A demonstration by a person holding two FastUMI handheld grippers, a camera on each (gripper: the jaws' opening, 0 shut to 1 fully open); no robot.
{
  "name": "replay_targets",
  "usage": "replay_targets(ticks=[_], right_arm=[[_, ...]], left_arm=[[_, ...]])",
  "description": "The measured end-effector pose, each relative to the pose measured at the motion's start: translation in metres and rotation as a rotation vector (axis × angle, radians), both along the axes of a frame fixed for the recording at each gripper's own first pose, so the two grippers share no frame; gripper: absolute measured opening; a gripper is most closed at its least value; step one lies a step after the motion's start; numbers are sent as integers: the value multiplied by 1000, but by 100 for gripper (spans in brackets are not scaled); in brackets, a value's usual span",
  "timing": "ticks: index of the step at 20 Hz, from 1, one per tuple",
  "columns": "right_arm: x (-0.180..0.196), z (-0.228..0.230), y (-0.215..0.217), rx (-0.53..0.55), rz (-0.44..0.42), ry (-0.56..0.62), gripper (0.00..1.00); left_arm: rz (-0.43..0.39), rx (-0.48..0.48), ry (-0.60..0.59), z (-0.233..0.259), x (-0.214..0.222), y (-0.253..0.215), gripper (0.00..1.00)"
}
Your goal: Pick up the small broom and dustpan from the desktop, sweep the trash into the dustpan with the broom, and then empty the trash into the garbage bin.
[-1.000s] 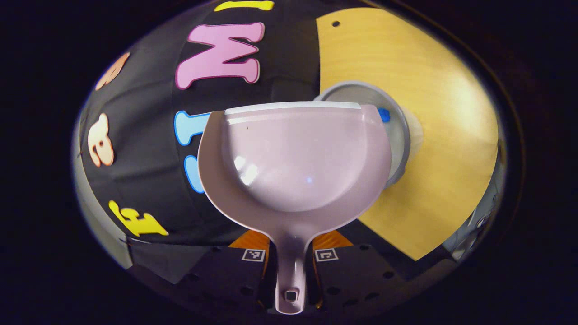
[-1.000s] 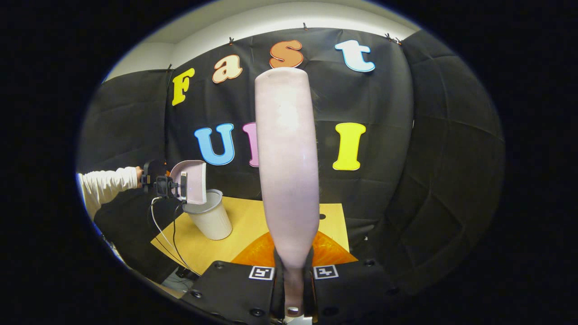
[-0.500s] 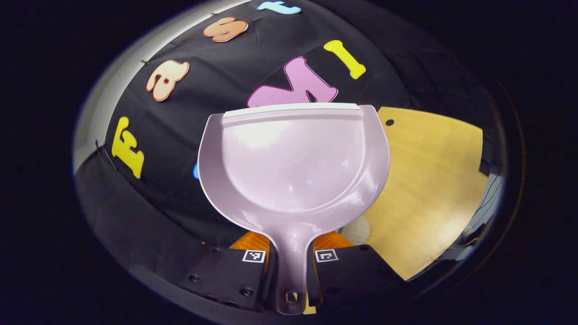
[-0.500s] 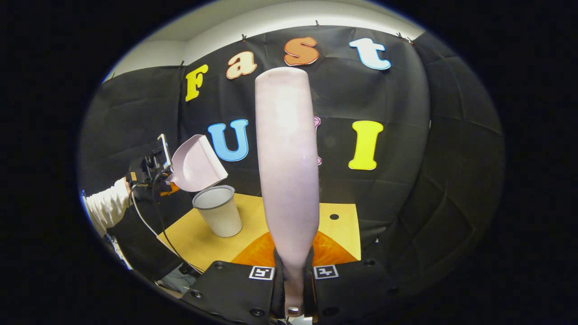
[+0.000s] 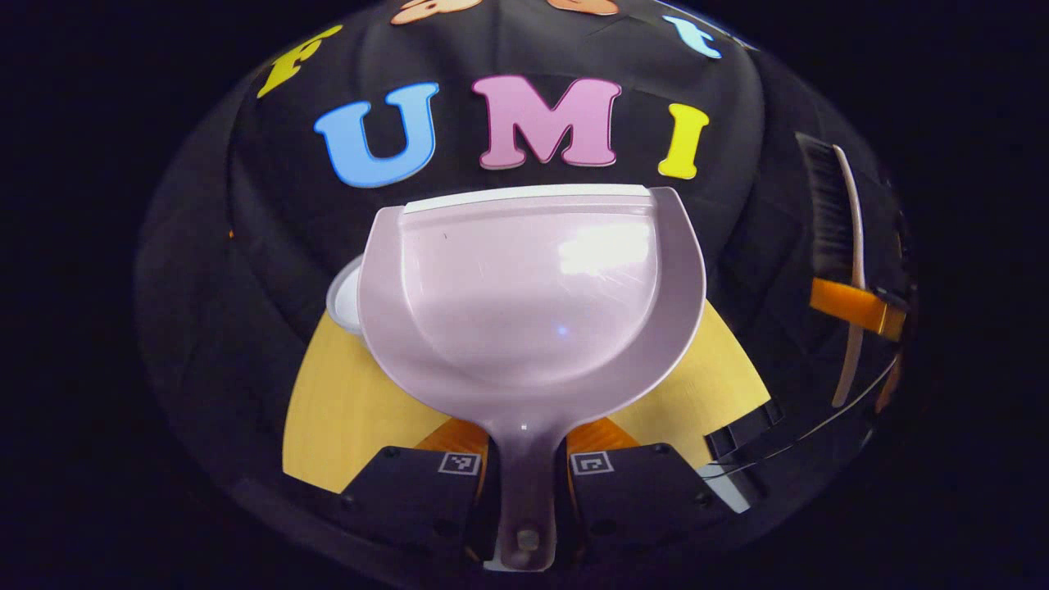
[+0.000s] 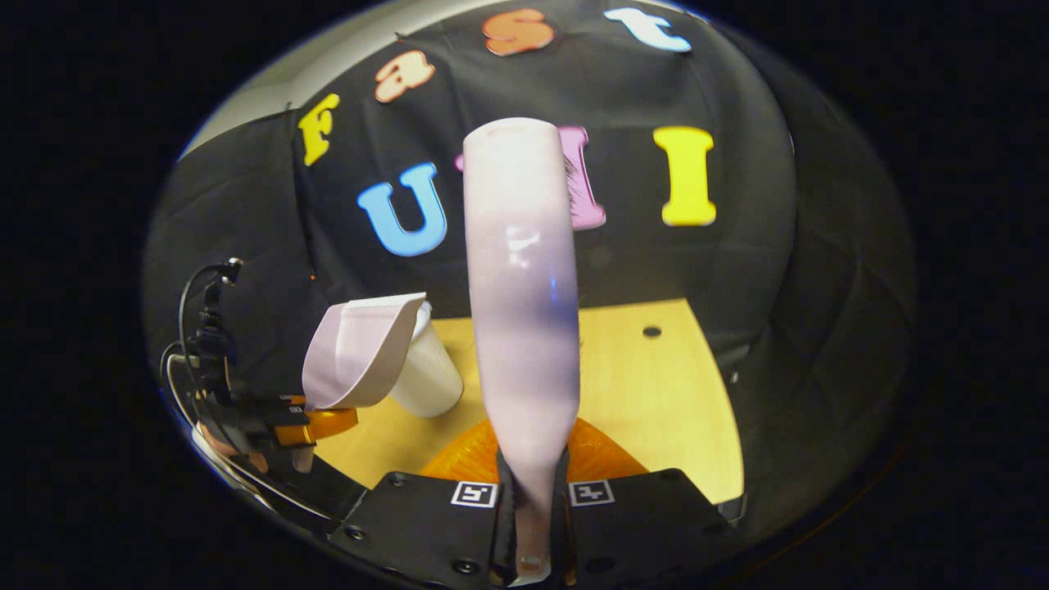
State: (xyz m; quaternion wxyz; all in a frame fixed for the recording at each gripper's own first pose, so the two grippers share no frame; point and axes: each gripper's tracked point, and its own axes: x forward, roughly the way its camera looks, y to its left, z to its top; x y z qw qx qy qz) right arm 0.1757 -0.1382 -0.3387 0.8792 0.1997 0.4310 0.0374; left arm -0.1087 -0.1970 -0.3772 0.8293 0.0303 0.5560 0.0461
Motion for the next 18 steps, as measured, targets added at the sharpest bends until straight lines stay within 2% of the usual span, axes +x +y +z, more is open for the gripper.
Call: replay_targets(ticks=[3, 6, 9, 12, 18], right_arm=[[-8, -80, 31, 2, 25, 225, 17], [2, -124, 43, 9, 22, 438, 17], [19, -128, 42, -13, 16, 559, 18], [26, -132, 46, -34, 45, 694, 18], [24, -114, 35, -122, 149, 910, 18]], left_arm=[[0, 7, 96, -47, -15, -6, 24], [62, 7, 227, -102, -27, 0, 24], [141, -28, 351, -140, -36, 8, 24], [133, 6, 457, -166, -35, 13, 23], [155, -19, 630, -175, -17, 11, 24]])
